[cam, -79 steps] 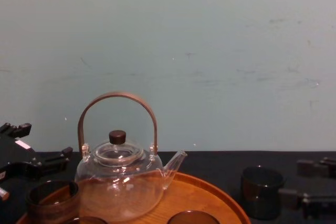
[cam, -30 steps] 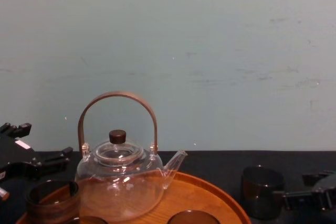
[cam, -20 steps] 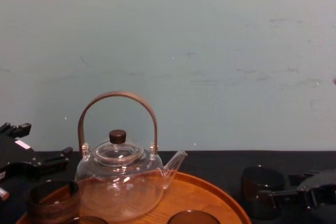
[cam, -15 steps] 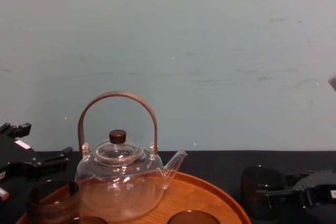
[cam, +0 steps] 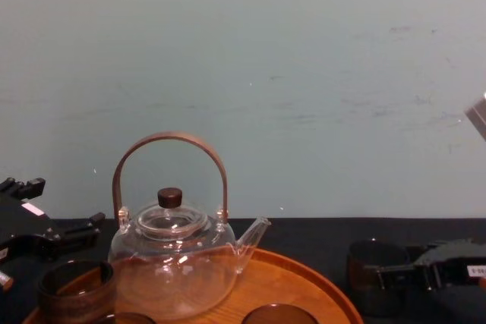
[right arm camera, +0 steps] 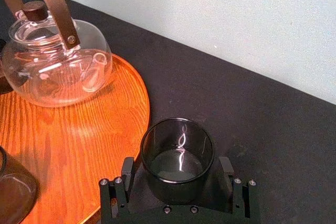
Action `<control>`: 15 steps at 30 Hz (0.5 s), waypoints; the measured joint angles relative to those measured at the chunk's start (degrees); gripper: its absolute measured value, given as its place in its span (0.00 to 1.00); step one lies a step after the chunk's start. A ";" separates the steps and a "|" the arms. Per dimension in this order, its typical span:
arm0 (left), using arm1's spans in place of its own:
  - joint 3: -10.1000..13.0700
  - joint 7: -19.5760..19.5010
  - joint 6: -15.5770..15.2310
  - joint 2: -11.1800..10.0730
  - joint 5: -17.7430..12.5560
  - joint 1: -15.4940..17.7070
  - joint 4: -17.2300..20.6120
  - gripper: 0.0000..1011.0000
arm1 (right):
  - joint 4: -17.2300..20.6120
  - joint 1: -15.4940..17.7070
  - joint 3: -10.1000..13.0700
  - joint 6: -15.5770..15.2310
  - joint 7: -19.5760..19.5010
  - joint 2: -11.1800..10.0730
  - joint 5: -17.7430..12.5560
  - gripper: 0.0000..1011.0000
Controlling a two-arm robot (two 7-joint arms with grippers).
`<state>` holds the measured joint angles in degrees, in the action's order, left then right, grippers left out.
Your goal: Pick up the glass from the table and place it on the tray.
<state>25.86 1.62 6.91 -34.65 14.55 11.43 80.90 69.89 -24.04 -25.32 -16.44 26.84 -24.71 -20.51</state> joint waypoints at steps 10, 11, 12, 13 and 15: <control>0.00 0.00 0.00 0.00 0.00 0.00 0.00 0.99 | -2.61 -1.88 -0.60 0.31 0.55 1.38 0.65 0.99; 0.00 0.00 0.00 0.00 0.00 0.00 0.00 0.99 | -2.82 -2.02 -0.64 0.36 0.58 1.46 0.72 0.99; 0.00 0.00 0.00 0.00 0.00 0.00 0.00 0.99 | -3.10 -2.20 -0.71 0.39 0.59 1.62 0.82 0.99; 0.00 0.00 0.00 0.00 0.00 0.00 0.00 0.99 | -3.10 -2.20 -0.71 0.39 0.59 1.62 0.82 0.99; 0.00 0.00 0.00 0.00 0.00 0.00 0.00 0.99 | -3.45 -2.41 -0.76 0.40 0.61 1.79 0.92 0.99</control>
<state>25.86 1.62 6.91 -34.64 14.55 11.43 80.90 66.45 -26.45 -26.07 -16.04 27.45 -22.93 -19.59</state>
